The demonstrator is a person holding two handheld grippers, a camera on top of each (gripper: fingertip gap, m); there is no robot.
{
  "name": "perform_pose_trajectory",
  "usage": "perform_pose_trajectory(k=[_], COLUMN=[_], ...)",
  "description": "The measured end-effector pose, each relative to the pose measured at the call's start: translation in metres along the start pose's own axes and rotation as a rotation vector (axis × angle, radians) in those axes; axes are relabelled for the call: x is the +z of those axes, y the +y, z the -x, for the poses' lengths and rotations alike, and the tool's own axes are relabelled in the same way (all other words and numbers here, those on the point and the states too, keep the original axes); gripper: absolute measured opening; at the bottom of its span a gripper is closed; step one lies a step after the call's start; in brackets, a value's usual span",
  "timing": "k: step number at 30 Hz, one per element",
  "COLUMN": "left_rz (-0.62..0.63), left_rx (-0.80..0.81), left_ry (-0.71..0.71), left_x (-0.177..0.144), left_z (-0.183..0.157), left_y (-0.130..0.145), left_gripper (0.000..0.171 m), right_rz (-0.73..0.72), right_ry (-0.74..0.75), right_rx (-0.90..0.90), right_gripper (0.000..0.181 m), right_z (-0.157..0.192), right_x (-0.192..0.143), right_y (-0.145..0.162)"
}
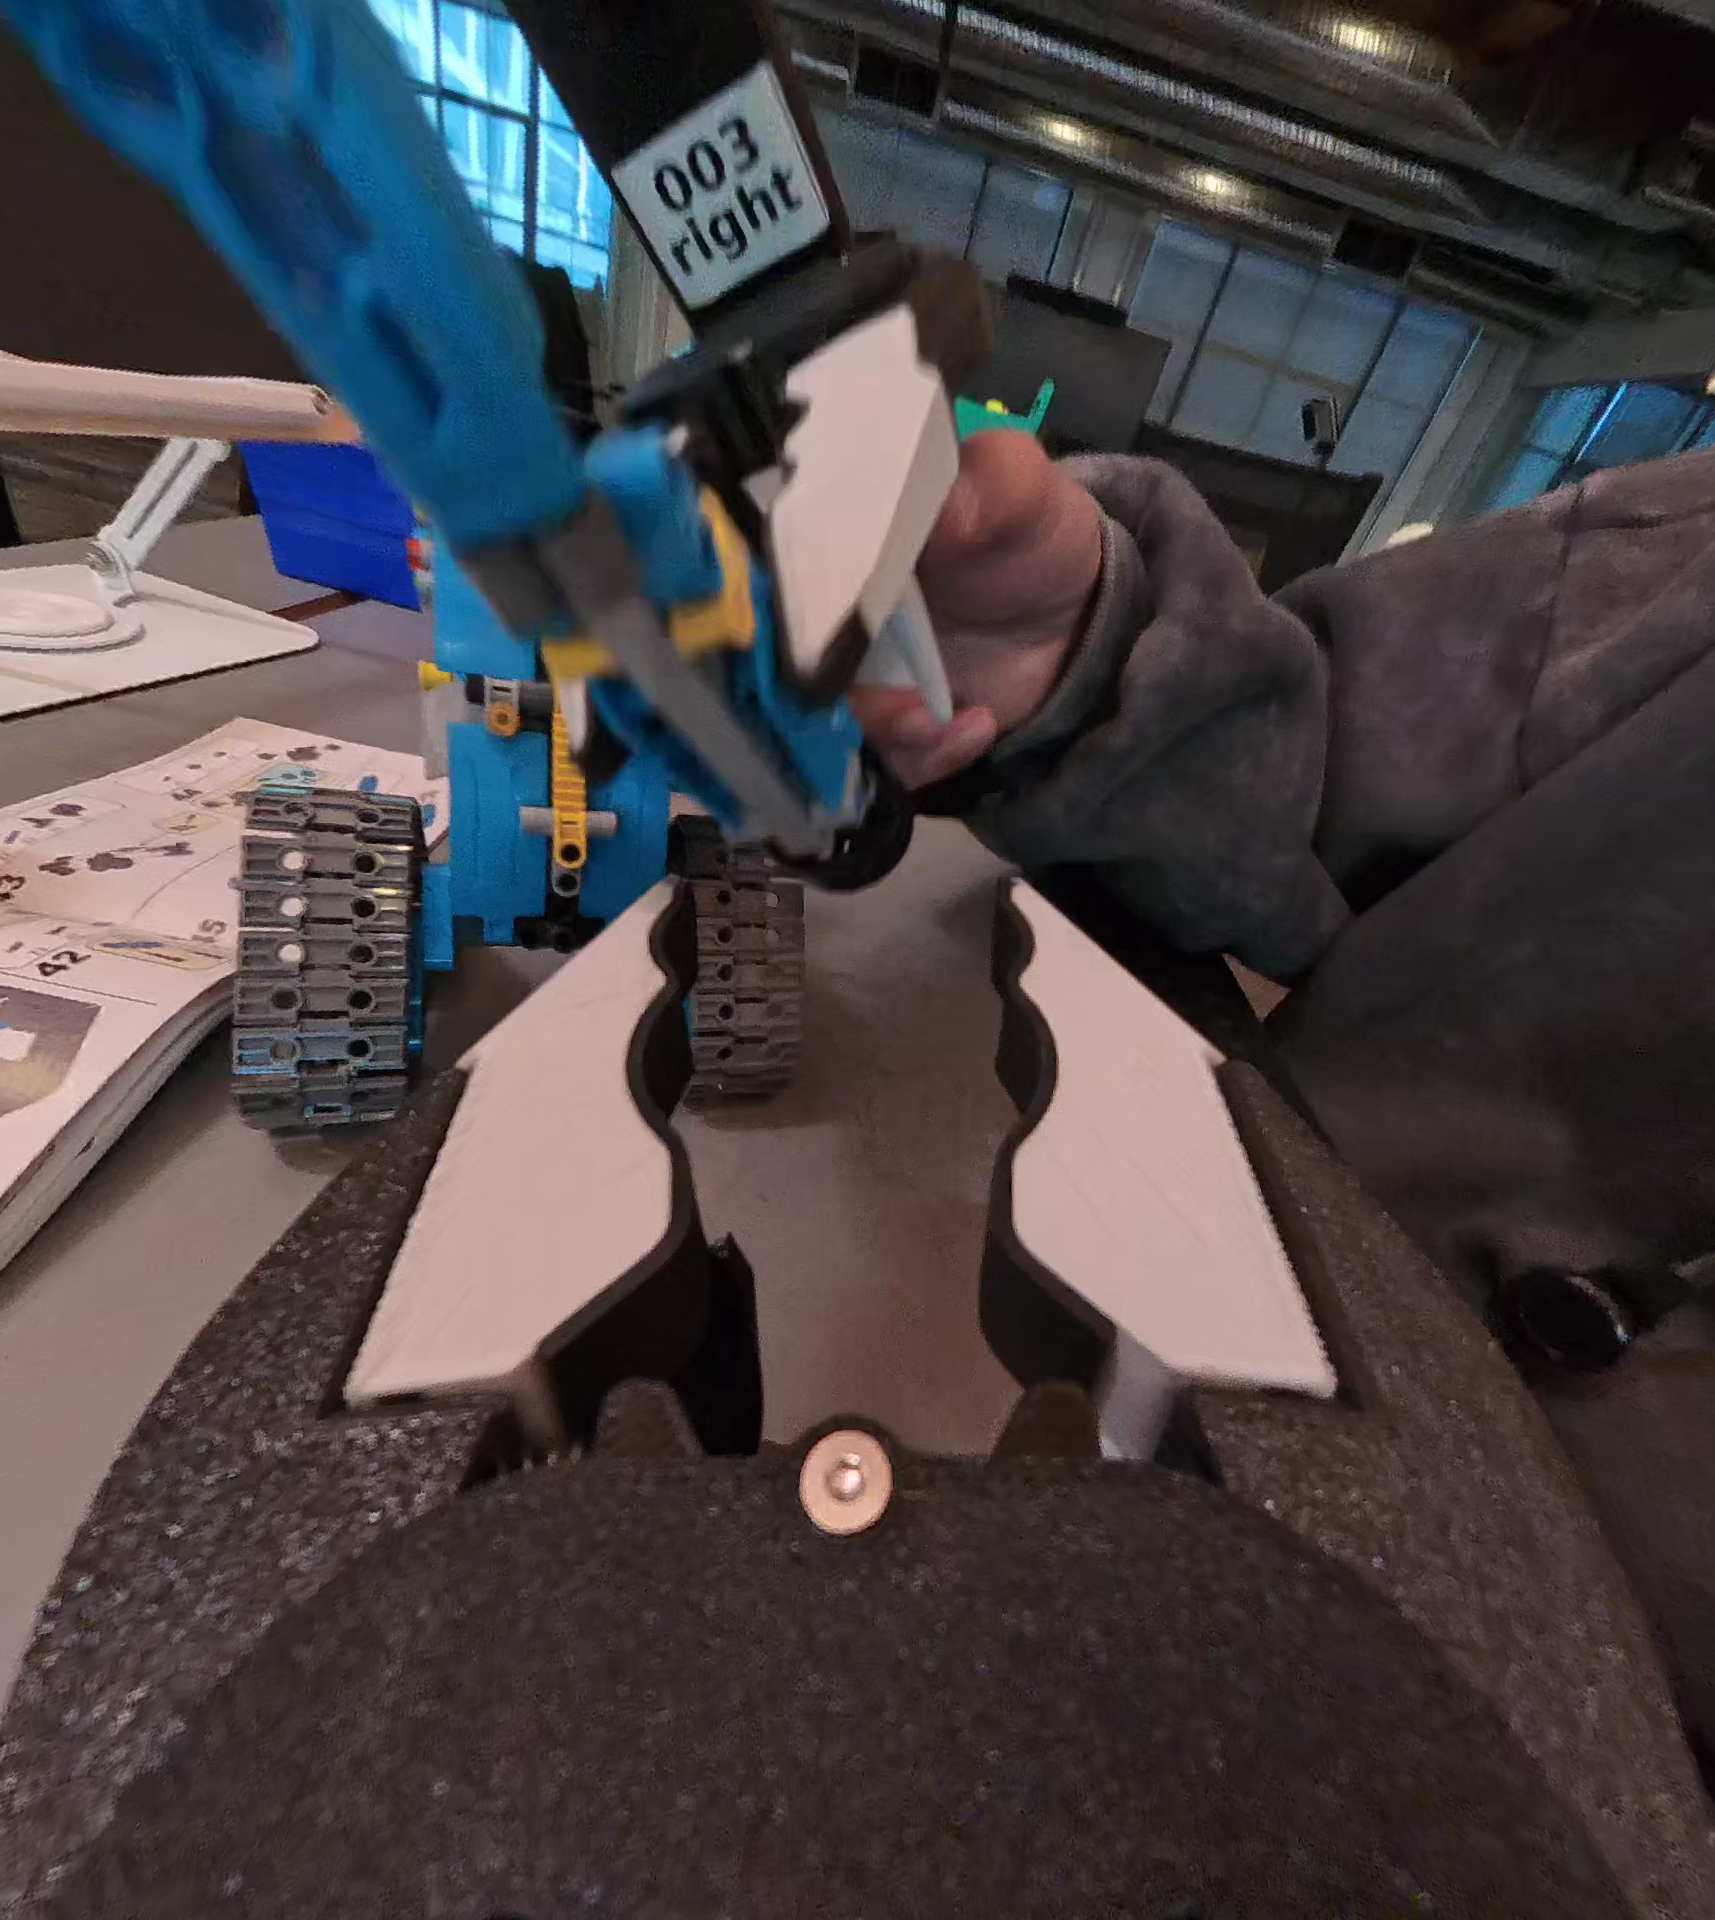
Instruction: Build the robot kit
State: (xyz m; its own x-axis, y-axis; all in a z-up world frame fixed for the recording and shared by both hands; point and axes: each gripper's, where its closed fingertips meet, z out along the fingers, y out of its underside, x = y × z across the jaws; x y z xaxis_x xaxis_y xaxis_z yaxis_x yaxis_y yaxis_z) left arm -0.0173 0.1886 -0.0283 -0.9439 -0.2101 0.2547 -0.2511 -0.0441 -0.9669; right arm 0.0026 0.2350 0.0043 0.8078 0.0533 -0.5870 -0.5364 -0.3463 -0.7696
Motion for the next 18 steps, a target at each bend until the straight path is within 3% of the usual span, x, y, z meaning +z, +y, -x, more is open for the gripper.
perform_pose_trajectory(k=[3, 8, 13, 16, 18], left_rz=[0.010, -0.007, 0.013, 0.013, -0.010], left_rx=[-0.059, -0.116, -0.148, -0.103, -0.075], left_ry=[0.025, 0.005, 0.021, -0.009, -0.039], left_x=[-0.010, -0.006, -0.007, -0.007, -0.010], left_z=[0.000, 0.010, 0.013, 0.014, 0.019], left_y=[0.000, 0.001, 0.008, 0.009, 0.008], left_gripper=[0.059, 0.034, 0.030, 0.030, 0.030], right_rz=[0.018, -0.076, -0.047, -0.078, -0.156], right_ry=[0.049, -0.037, -0.019, -0.058, -0.036], right_rx=[-0.011, 0.095, 0.081, 0.061, -0.050], right_gripper=[0.026, 0.026, 0.026, 0.038, 0.040], right_z=[-0.010, -0.009, -0.013, -0.002, 0.009], right_x=[0.013, 0.028, 0.031, 0.019, -0.006], right_y=[0.006, -0.001, 0.004, -0.008, -0.030])
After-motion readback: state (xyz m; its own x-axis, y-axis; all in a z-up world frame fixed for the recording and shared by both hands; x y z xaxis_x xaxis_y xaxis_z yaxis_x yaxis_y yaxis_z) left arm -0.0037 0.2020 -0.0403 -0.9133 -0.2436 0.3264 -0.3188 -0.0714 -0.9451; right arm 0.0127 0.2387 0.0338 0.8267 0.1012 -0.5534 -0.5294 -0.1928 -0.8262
